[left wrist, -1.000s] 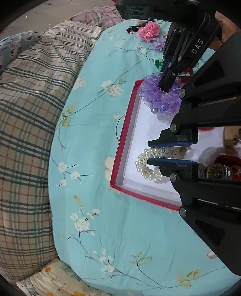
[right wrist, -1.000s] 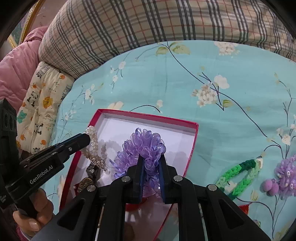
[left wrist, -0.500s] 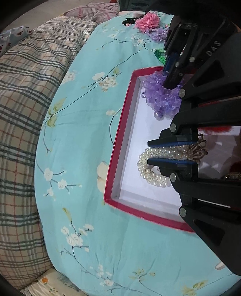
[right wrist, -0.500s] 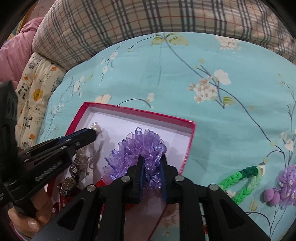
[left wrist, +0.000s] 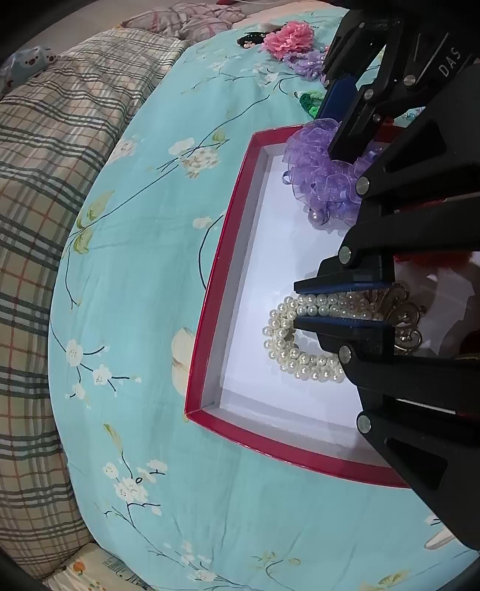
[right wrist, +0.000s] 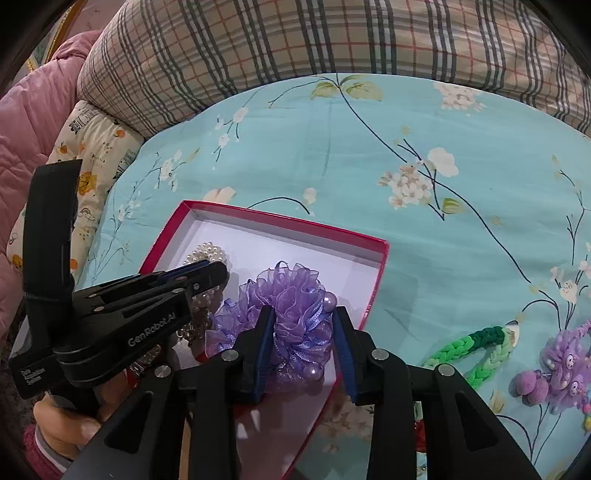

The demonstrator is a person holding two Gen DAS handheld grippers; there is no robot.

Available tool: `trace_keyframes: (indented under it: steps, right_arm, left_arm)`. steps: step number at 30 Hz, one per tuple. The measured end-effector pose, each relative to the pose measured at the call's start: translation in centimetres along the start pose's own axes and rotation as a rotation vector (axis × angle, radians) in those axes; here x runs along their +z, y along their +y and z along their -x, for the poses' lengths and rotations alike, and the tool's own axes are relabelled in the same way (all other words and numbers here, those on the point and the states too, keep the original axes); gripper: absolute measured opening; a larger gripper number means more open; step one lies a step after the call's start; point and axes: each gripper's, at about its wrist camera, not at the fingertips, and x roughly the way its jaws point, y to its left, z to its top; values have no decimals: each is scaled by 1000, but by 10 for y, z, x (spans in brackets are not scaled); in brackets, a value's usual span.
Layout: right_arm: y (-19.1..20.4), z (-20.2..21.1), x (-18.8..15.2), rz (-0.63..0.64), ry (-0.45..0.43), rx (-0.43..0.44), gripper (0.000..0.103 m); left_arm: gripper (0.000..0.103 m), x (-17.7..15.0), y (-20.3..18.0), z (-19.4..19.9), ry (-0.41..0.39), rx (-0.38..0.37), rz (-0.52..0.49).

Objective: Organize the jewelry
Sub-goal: 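Lower both items into the box and open both tools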

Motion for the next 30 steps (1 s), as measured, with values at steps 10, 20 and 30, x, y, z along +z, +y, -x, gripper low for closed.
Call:
trace_keyframes:
  steps: [10, 20, 30]
  right_arm:
    - [-1, 15, -3, 17, -27, 1, 39]
    - [-18, 37, -19, -14, -37, 3, 40]
    - [-52, 86, -37, -64, -103, -20, 41]
  left_arm:
    - [10, 0, -9, 6, 9, -2, -23]
    - [31, -6, -12, 15, 21, 5, -24]
    - [40, -13, -21, 46, -25, -9, -16]
